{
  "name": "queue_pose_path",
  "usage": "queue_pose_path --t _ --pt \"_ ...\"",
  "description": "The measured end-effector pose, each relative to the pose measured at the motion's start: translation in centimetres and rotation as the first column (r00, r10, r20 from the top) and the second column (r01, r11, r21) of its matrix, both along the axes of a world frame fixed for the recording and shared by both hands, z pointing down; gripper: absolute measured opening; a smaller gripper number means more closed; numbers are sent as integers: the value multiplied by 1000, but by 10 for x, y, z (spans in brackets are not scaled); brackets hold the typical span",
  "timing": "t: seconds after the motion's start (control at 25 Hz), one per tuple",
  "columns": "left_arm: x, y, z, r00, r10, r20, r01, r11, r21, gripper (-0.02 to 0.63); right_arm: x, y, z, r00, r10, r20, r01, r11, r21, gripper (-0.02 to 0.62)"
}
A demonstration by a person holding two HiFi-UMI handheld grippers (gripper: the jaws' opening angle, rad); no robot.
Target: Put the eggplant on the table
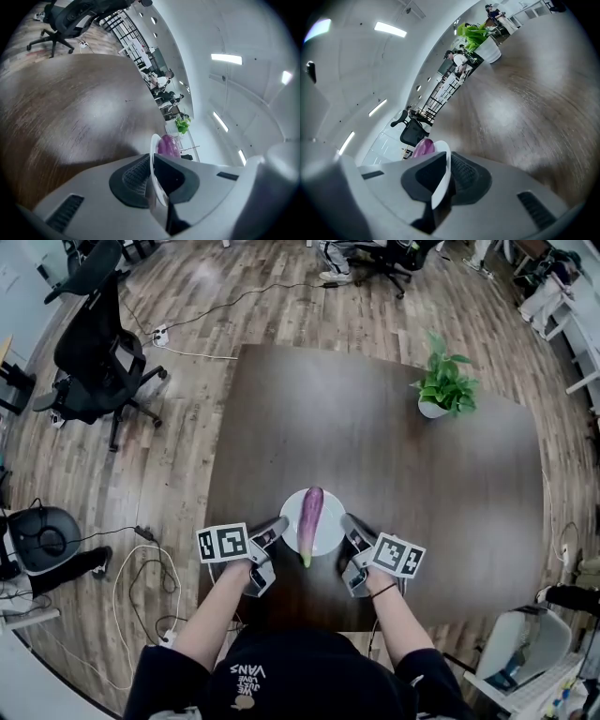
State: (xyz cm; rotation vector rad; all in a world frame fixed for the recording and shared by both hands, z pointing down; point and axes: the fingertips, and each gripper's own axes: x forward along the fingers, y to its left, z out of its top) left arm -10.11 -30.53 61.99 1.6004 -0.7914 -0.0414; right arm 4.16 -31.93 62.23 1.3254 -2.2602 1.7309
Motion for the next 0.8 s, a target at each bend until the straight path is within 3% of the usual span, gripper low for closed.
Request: queue_pose_path --t 0.52,0.8 --pt "-6 1 21 994 47 103 -41 997 -59 26 -8 0 17 999 -28 -39 27 999 -35 31" --pt "-7 2 31 990 56 126 -44 995 -93 28 -10 -1 26 991 -67 -117 61 997 -49 31"
